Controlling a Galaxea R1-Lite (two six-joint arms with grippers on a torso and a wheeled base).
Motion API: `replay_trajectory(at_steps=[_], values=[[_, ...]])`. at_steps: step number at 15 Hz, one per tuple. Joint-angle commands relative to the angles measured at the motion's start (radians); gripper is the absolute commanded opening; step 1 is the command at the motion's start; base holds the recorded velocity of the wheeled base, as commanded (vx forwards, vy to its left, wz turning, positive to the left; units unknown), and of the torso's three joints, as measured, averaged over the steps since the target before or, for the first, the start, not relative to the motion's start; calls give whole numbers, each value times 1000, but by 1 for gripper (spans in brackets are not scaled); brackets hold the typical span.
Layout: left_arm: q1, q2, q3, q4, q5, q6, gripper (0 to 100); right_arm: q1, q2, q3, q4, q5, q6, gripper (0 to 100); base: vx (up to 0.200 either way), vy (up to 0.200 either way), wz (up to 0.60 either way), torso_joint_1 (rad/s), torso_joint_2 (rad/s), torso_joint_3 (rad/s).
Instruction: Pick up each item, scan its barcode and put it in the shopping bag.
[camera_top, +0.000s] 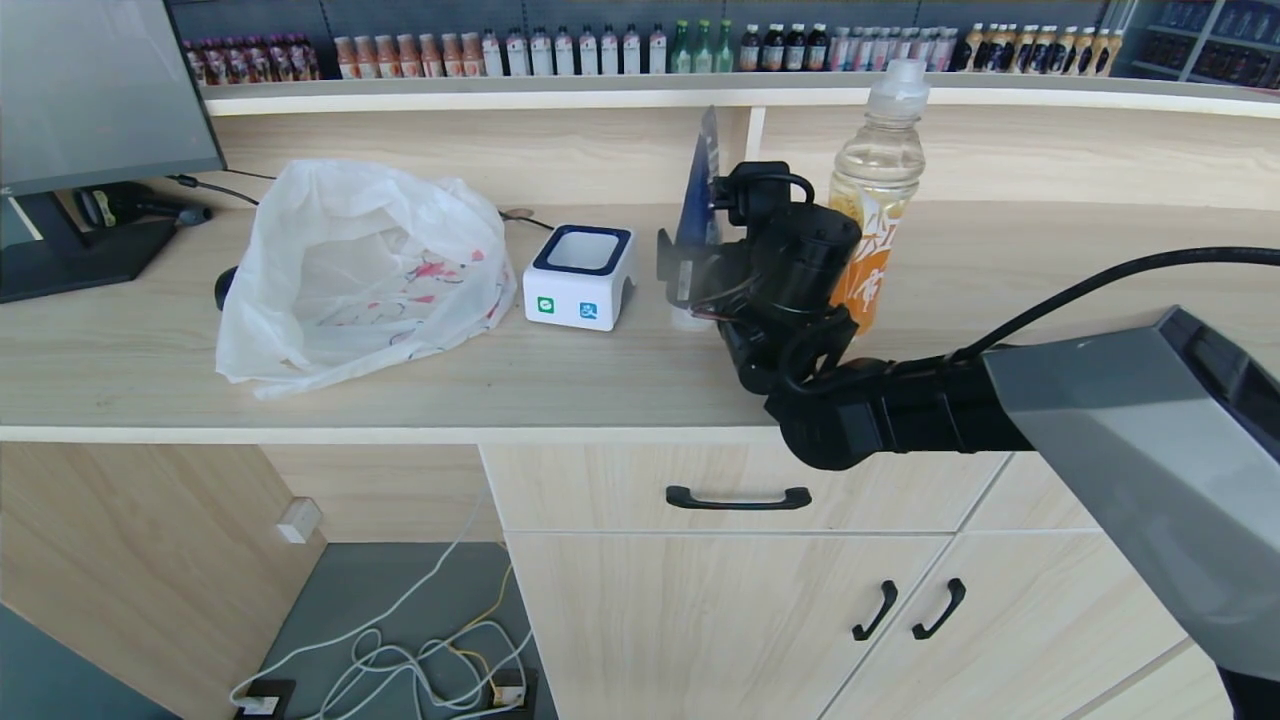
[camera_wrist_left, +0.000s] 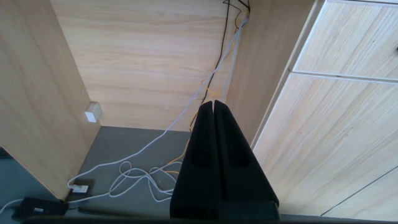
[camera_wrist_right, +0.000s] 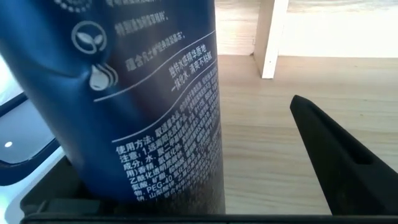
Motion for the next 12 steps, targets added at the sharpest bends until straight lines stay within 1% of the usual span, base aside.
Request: replay_trajectory(at_steps=[1, 2, 3, 12], values=[[0, 0, 0, 0, 0, 0, 0, 0, -2, -3, 0, 0, -1, 100, 0, 0, 0, 0, 0, 0], [0, 0, 0, 0, 0, 0, 0, 0, -2, -3, 0, 0, -1, 100, 0, 0, 0, 0, 0, 0], [0, 0, 0, 0, 0, 0, 0, 0, -2, -3, 0, 0, -1, 0, 0, 0, 0, 0, 0, 0], [0, 0, 0, 0, 0, 0, 0, 1, -14, -11, 0, 11, -2, 0, 0, 0, 0, 0, 0, 0]])
